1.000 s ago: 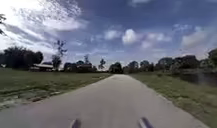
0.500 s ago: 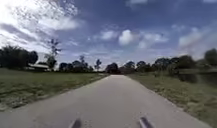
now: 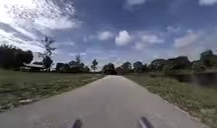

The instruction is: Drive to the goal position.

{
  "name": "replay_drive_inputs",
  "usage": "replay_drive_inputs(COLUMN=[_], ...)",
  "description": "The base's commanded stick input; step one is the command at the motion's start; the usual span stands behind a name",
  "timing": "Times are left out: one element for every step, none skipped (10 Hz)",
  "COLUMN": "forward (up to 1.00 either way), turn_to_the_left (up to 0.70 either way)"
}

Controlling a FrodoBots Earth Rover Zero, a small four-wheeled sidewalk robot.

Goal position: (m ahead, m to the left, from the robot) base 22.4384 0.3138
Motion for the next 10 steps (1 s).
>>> replay_drive_inputs(forward=[0.69,0.69,0.69,0.69,0.69,0.69,0.69,0.69,0.69,0.69], turn_to_the_left=[0.03,0.03,0.03,0.03,0.03,0.03,0.03,0.03,0.03,0.03])
